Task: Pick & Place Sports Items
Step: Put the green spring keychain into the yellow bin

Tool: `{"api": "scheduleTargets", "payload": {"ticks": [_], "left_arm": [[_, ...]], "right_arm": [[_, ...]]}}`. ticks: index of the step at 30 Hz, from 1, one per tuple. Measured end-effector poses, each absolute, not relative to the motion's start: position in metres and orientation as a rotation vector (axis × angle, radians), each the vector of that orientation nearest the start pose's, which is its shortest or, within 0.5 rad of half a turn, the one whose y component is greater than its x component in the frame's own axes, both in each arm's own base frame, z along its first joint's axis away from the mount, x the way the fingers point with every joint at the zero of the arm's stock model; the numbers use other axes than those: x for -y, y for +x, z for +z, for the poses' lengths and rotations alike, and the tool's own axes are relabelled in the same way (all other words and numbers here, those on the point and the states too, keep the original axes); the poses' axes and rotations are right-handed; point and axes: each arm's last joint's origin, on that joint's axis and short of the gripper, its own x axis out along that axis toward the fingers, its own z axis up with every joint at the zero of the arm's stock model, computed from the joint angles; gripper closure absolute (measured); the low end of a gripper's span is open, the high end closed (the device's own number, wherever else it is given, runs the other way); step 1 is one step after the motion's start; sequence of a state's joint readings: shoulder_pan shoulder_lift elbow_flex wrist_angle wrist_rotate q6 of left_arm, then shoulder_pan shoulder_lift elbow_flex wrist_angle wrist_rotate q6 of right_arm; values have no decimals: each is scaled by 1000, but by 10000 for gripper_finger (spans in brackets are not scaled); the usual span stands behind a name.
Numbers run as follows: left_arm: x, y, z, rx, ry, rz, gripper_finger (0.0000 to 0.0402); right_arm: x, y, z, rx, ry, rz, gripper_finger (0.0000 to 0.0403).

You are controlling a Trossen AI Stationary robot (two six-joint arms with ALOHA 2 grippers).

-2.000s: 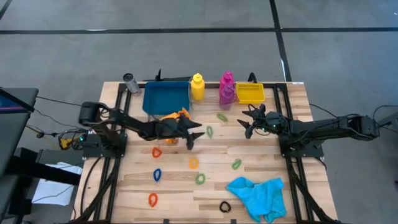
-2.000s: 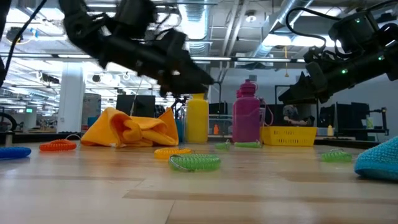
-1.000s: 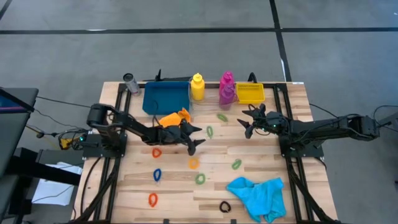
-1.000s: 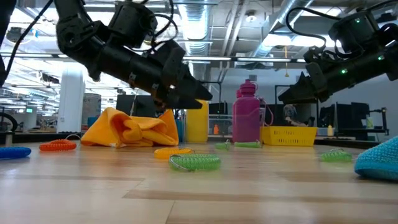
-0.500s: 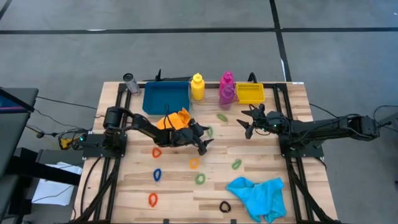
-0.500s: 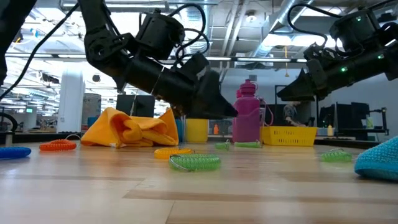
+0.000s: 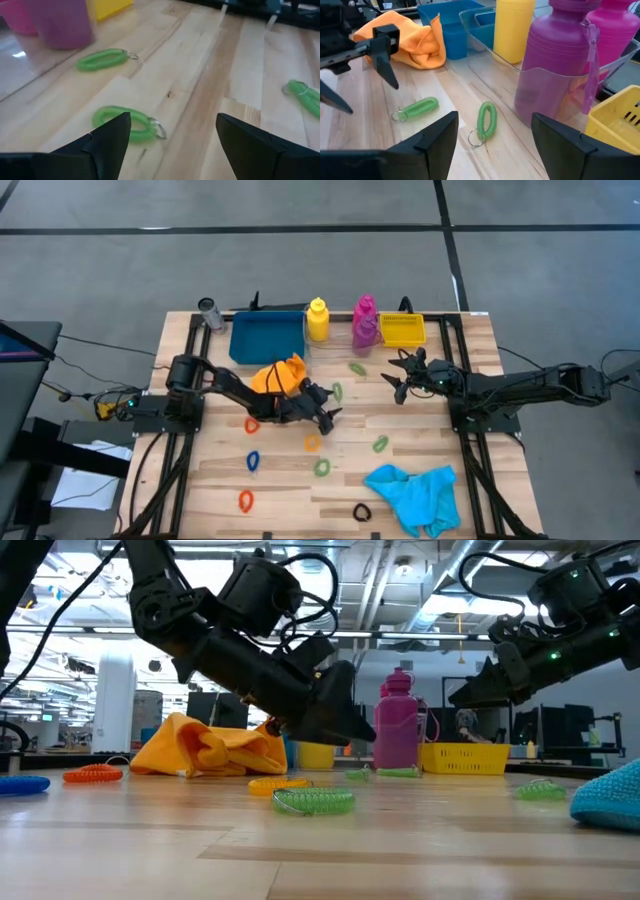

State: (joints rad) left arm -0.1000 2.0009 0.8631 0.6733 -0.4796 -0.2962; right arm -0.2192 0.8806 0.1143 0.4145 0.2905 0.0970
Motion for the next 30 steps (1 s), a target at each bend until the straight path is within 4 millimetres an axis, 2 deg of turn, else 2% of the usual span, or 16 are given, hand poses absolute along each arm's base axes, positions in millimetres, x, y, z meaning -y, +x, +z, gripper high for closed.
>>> {"api": "scheduleTargets", "payload": {"ticks": [4,12,19,30], "left_arm": [[30,380,101,-389,-133,473,110],[30,395,92,-403,-114,552,110],[28,389,80,-510,-166,619,110],[26,388,80,-471,-281,676,110]], "right_arm": [[43,154,147,-331,81,-521,159],[43,154,147,-343,73,-526,159],[42,150,141,-368,60,-528,159],[43,147,135,-381,47,-583,159]]}}
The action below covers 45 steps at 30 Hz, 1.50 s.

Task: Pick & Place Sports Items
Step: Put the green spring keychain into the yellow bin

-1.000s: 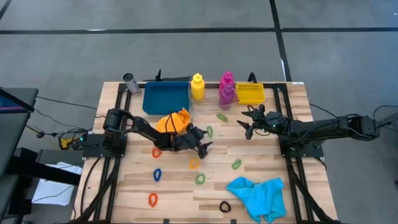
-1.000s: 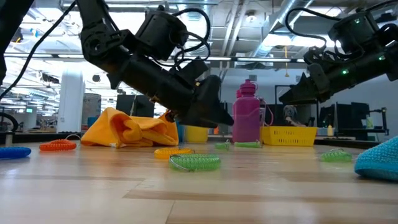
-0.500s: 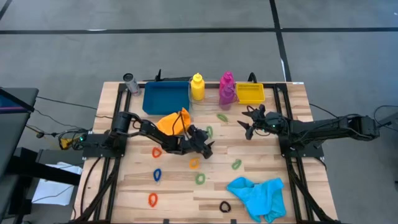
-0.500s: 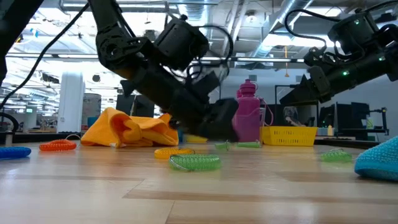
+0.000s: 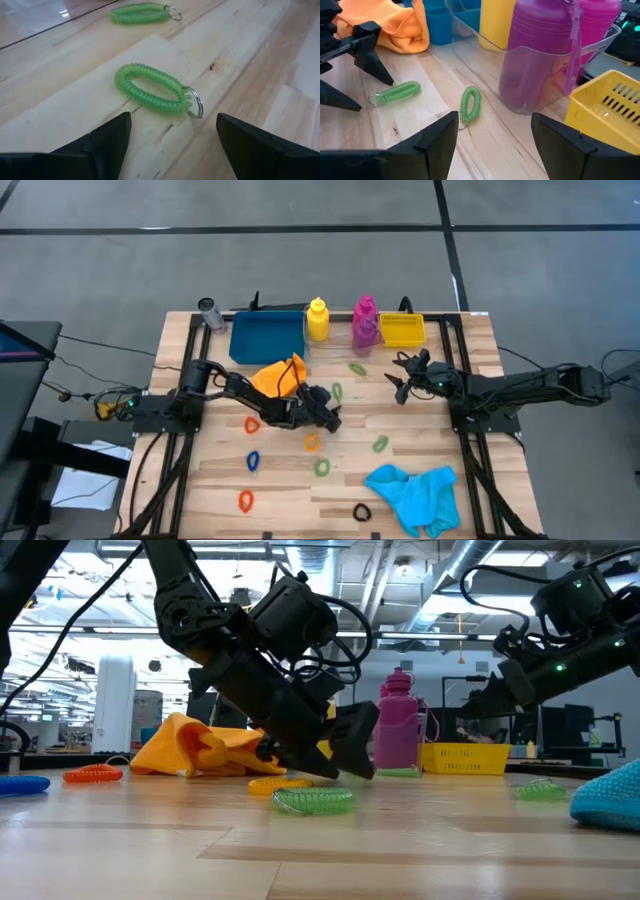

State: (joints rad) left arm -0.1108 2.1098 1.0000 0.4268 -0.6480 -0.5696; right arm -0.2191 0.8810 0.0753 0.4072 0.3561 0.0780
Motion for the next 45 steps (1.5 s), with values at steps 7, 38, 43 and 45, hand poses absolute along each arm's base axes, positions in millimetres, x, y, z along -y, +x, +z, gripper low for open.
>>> {"api": "scheduleTargets", "payload": {"ticks": [7,38,43,45], "left_arm": [[24,389,81,-429,-370,701,110],[10,389,80,-423,-445,719,291],[11,390,80,-428,-453,701,360],[11,390,80,-430,-455,697,389]], "right_arm": [[43,147,135,-380,47,-582,159],[43,146,135,-386,47,-582,159],[43,146,135,-386,47,-581,159],[43,146,135,-386,47,-581,159]]}}
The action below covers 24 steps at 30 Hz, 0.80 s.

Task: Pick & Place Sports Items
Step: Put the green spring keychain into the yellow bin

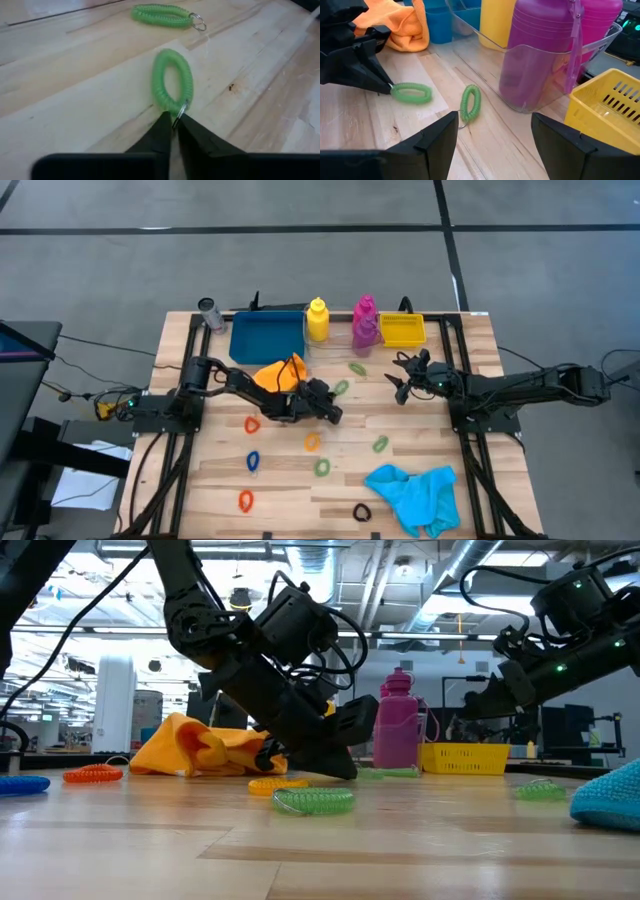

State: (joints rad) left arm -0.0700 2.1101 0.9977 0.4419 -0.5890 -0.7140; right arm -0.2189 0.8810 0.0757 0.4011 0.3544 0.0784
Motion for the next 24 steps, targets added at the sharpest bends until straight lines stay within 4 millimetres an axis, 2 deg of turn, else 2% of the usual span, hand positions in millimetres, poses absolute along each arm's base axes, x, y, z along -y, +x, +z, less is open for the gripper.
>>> {"api": "scheduleTargets", "payload": {"ticks": [7,11,20,24], "left_arm": [[12,392,82,-418,-438,672,398],[14,397,93,-376,-406,571,399],[17,398,151,-305,-102,359,400],[18,392,181,-276,55,272,400]], "right_arm": [[43,147,136,-372,68,-575,159],[42,149,139,-330,84,-529,159],[37,156,155,-148,194,-331,159],[32,158,164,-75,192,-131,159]]}}
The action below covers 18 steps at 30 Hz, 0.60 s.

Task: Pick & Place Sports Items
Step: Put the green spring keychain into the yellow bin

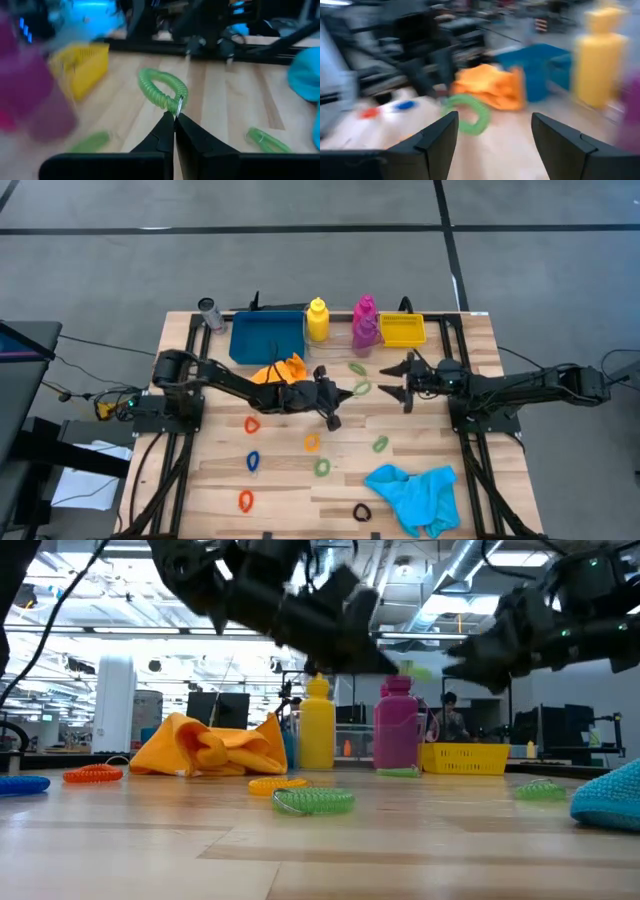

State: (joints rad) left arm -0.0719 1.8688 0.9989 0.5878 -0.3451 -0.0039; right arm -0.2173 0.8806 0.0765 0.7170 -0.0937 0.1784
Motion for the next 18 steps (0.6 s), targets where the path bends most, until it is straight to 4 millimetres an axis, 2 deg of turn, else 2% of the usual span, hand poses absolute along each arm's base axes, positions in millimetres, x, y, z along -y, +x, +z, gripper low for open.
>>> {"api": "scheduleTargets", "payload": {"ticks": [5,8,13,18], "left_arm": [[17,385,207,-251,245,237,400],[14,383,215,-230,263,197,400],[14,386,213,-191,252,91,400],[16,389,207,-185,362,42,400]], "right_arm": [[27,159,173,1,167,44,159],[27,159,174,11,161,71,159],[27,160,179,28,200,74,159],[27,164,187,39,275,94,159]]}}
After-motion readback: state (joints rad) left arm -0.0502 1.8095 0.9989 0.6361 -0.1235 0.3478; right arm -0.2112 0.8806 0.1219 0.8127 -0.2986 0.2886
